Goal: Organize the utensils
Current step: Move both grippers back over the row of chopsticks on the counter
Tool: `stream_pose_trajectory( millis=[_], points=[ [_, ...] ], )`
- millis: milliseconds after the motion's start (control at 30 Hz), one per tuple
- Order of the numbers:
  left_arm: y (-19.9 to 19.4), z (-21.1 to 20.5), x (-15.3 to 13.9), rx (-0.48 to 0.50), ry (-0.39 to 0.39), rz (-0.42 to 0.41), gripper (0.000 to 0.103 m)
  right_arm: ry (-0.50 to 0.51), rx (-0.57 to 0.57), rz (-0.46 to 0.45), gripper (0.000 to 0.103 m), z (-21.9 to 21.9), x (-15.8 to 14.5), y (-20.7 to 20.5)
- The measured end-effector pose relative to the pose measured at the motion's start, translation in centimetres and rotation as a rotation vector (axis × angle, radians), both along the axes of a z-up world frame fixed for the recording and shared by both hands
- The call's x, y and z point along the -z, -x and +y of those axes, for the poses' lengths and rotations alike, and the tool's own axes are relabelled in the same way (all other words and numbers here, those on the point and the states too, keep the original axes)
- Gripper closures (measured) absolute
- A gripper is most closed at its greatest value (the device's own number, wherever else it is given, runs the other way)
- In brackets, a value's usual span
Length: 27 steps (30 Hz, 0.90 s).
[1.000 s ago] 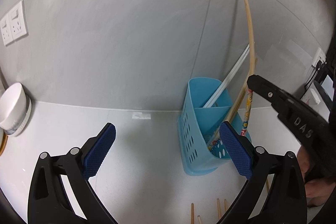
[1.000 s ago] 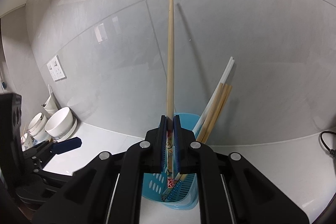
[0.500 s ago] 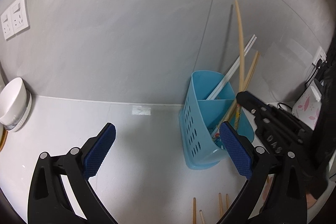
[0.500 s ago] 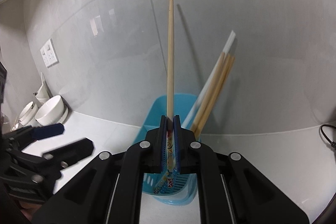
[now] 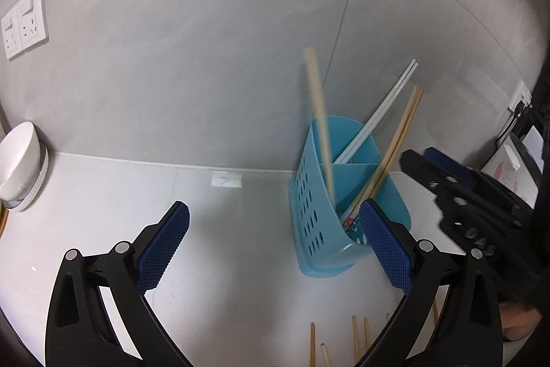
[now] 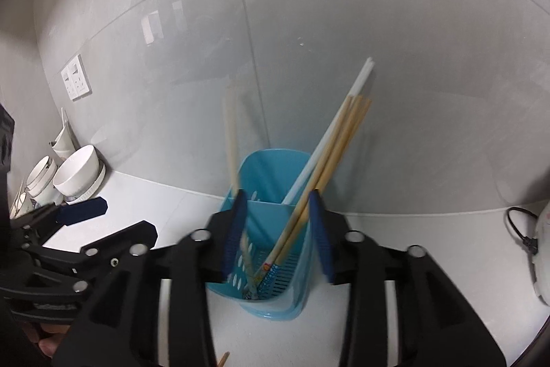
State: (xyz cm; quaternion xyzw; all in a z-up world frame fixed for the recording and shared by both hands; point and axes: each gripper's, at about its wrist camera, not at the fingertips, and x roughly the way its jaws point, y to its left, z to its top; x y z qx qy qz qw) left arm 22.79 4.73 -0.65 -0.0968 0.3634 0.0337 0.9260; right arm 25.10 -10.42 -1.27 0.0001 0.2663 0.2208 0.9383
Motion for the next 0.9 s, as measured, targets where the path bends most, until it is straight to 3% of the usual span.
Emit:
stream_pose_trajectory(
  millis=[333,567,900],
  points=[
    [1.8,-0.9,-1.2,-0.015,-0.037,0.012,0.006,0.036,0.071,0.071,0.011,-3.4,-1.3,2.6],
    [3.9,-1.7,-0.8,0.007,-0.037,0.056,0.006,0.091,0.109,0.146,0.008,-5.1,0.0,5.0],
    [7.0,-2.6,2.8,0.013,-0.03,0.206,0.006,0.177,0.137,0.325,0.008,-6.5,4.7,8.2]
  ],
)
